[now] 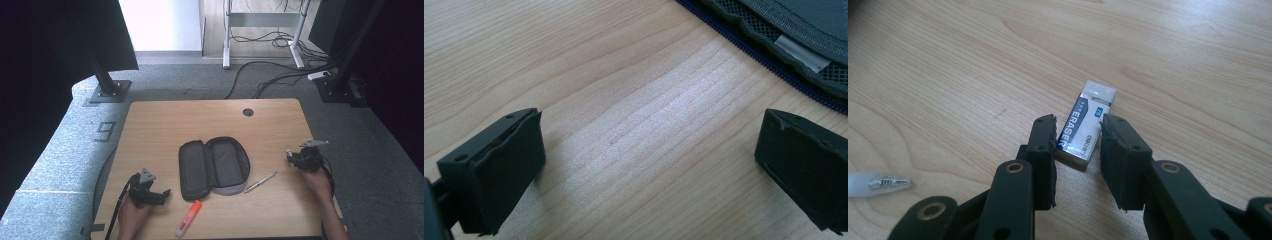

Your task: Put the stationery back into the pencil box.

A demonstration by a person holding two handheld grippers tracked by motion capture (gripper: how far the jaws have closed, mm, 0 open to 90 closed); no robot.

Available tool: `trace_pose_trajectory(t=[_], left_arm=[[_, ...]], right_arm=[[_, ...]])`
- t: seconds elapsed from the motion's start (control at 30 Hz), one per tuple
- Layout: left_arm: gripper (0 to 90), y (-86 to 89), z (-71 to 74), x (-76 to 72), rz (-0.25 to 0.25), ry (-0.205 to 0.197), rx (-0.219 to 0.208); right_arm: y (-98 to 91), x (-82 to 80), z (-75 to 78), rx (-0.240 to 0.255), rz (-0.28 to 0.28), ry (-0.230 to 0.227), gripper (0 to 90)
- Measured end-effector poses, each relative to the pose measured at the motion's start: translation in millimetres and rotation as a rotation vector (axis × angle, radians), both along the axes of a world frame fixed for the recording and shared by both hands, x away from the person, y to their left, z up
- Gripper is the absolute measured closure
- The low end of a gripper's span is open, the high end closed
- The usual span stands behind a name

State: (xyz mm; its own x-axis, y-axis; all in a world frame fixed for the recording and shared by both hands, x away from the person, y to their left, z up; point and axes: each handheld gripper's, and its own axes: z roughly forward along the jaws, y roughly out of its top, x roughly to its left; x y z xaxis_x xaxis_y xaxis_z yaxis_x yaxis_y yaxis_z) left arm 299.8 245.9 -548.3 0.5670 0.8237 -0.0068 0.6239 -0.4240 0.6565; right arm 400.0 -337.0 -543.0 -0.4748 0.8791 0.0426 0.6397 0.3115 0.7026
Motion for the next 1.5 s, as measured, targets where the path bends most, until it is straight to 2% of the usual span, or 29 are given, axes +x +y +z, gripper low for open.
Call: trace_pose_trajectory(t=[0.23, 0.4, 0.67, 0.77, 1.5], left_arm=[[0.0, 0.0, 0.0, 0.0, 0.000, 0.000, 0.000], [0.0, 0.0, 0.0, 0.0, 0.000, 0.000, 0.000], [0.0, 0.0, 0.0, 0.0, 0.000, 0.000, 0.000], [0.0, 0.0, 0.0, 0.0, 0.000, 0.000, 0.000], [0.0, 0.0, 0.0, 0.0, 0.000, 0.000, 0.000]], right_arm=[[1.9, 3.0, 0.7, -0.008, -0.001, 0.001, 58.7], [3.9, 6.0, -0.3, -0.007, -0.021, 0.001, 70.9], [5.3, 5.4, 0.0, -0.010, -0.048, -0.001, 71.5], [4.5, 4.1, 2.1, 0.005, -0.053, -0.004, 71.6], [13.4, -7.2, 29.3, 0.029, 0.011, -0.045, 71.6]])
